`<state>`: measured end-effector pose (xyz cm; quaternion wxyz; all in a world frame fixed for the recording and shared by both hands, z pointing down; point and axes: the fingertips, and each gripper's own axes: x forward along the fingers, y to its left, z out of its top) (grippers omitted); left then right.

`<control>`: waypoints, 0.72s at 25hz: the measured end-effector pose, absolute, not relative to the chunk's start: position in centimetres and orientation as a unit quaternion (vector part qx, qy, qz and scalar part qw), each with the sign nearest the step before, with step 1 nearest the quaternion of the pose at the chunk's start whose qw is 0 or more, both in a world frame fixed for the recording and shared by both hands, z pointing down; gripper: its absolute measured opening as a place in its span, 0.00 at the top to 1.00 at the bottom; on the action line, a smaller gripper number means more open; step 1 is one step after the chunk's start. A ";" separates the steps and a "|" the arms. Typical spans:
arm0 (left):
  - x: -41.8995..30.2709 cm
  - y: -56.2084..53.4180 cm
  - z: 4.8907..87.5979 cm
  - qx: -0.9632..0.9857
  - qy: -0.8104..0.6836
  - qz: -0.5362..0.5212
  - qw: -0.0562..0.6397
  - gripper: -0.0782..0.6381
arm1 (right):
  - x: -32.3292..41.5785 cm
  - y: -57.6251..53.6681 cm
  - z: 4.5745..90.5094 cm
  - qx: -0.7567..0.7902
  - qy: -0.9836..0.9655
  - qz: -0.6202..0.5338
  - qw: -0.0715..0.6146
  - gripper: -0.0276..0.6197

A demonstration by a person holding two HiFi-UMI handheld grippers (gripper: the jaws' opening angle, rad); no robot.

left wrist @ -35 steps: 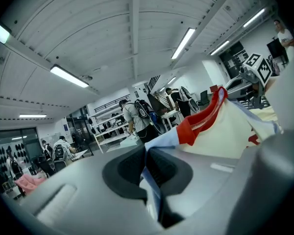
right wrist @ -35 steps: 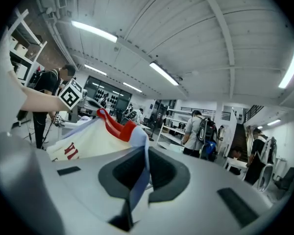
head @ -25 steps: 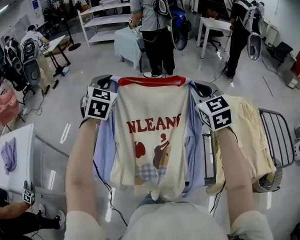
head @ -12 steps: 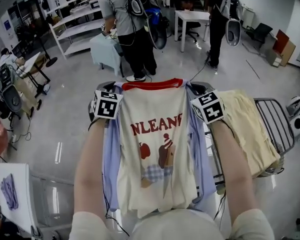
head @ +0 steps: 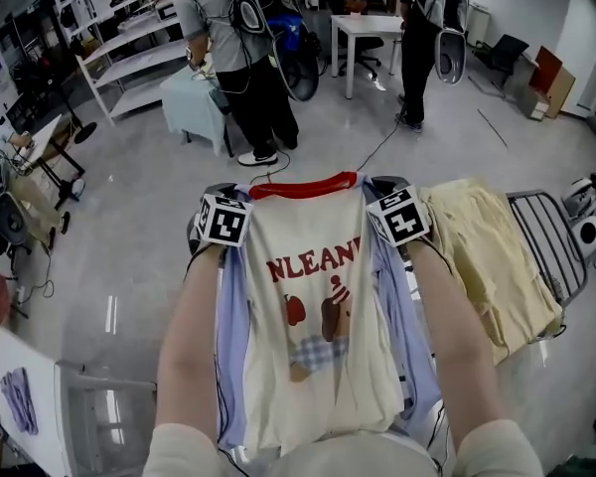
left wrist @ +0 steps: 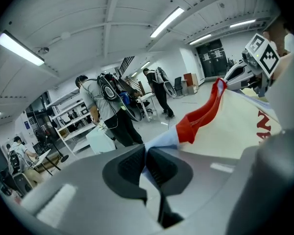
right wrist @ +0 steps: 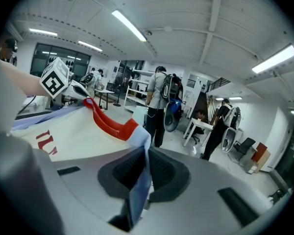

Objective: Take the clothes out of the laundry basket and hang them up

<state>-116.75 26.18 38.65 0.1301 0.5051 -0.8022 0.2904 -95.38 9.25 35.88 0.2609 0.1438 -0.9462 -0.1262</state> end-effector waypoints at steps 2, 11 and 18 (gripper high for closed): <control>-116.2 25.8 39.9 0.508 -0.798 0.293 0.139 0.87 | -95.2 8.8 36.9 0.148 -0.944 -0.119 0.271 0.91; -117.3 26.5 42.4 0.534 -0.769 0.291 0.197 0.57 | -96.1 7.5 38.9 0.171 -0.933 -0.081 0.307 0.81; -115.7 29.8 41.3 0.509 -0.790 0.266 0.213 0.44 | -93.9 9.4 38.2 0.162 -0.939 -0.085 0.291 0.81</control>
